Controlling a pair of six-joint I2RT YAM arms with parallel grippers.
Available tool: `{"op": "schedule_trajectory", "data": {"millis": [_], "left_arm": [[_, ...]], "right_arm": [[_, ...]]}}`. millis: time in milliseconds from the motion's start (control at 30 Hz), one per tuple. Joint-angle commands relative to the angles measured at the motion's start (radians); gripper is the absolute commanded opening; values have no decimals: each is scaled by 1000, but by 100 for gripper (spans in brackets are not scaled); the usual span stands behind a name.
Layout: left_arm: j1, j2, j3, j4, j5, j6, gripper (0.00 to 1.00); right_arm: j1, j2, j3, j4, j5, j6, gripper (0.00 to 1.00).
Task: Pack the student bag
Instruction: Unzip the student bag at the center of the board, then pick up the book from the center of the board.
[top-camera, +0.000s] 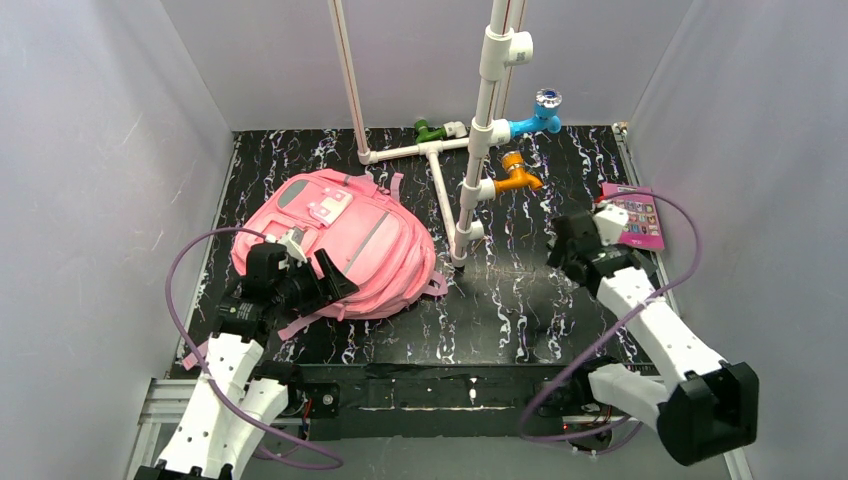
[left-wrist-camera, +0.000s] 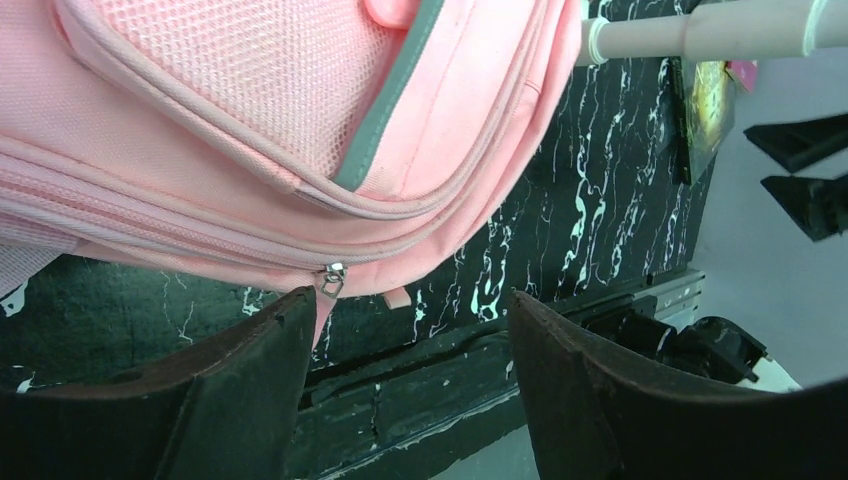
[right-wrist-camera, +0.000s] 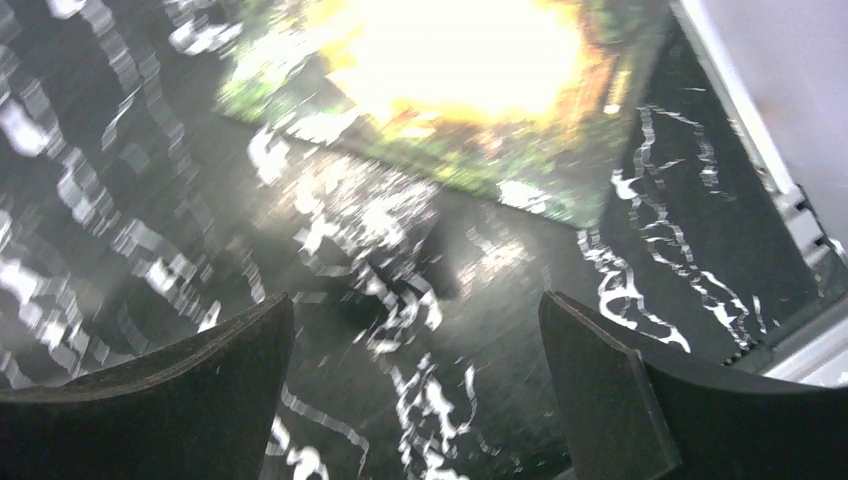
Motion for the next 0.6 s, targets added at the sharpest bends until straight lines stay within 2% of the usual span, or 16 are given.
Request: {"op": "schedule_trajectory", "data": {"millis": [0,233,433,567], "left_arm": [[-11,-37,11,-5,29,5,69],[-11,-49,40,14,51,75,70],[-11,-56,46,21,72,150,70],[-27,-111,19,29,50,167,71]], "right_arm": [[-279,93,19,181,-155,-203,98],[-487,392,247,271,-157,-350,98],[-539,736,582,221,-167,-494,98],[-540,891,744,190,-204,-589,97]]}}
